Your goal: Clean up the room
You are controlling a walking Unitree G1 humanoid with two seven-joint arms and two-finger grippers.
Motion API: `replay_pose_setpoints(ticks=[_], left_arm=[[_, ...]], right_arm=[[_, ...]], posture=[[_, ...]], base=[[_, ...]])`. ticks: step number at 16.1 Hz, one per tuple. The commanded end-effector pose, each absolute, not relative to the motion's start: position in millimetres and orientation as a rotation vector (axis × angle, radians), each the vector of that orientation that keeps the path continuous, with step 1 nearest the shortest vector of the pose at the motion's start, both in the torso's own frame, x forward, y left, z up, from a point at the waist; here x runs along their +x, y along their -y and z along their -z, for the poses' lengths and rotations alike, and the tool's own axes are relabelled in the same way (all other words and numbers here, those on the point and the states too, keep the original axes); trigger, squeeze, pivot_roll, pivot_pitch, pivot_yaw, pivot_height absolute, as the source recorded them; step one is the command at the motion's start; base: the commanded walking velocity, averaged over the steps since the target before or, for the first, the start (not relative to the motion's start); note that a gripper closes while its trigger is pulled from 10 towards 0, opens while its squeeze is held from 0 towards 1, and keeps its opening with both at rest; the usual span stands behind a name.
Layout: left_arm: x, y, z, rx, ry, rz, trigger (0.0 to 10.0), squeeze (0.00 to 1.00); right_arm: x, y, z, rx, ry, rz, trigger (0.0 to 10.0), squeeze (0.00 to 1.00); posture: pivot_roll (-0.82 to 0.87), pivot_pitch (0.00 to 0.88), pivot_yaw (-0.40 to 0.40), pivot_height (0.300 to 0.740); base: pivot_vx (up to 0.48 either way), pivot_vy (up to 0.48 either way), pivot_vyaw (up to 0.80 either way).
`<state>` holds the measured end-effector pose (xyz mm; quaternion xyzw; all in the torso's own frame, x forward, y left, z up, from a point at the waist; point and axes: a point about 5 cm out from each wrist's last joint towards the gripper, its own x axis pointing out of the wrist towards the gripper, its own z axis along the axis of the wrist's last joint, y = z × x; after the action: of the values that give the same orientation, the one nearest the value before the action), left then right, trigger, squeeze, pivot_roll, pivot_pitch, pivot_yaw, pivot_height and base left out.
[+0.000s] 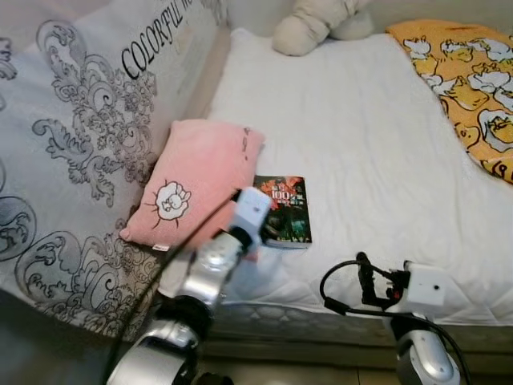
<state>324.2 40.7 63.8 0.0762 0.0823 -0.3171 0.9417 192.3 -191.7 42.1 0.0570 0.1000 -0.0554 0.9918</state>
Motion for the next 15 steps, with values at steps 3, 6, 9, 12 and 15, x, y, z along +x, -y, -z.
replay_pose_setpoints(ticks=[3,6,9,12,15], left_arm=[[316,-30,-42,0.236,-0.334,0.603,10.0,0.00],[327,-41,-45,0.250,-0.377,0.444,10.0,0.00],[344,-72,-53,0.233,-0.404,0.232,10.0,0.00],[347,-94,-51,0.118,-0.465,0.121,10.0,0.00],[332,-91,-31,0.057,-0.603,0.167,10.0,0.00]], right_arm=[[176,191,-47,0.099,-0.220,0.107,10.0,0.00],[150,190,-51,0.079,-0.252,0.108,10.0,0.00],[123,185,-56,0.072,-0.308,0.085,10.0,0.00],[110,191,-61,0.057,-0.340,0.093,10.0,0.00],[101,194,-66,0.038,-0.383,0.070,10.0,0.00]], posture=[[-0.21,0.025,0.062,0.740],[-0.24,0.096,0.055,0.740],[-0.28,0.160,0.042,0.740],[-0.31,0.197,0.025,0.740],[-0.31,0.214,-0.007,0.740]], base=[[0.000,0.000,0.00],[0.000,0.000,0.00],[0.000,0.000,0.00],[0.000,0.000,0.00],[0.000,0.000,0.00]])
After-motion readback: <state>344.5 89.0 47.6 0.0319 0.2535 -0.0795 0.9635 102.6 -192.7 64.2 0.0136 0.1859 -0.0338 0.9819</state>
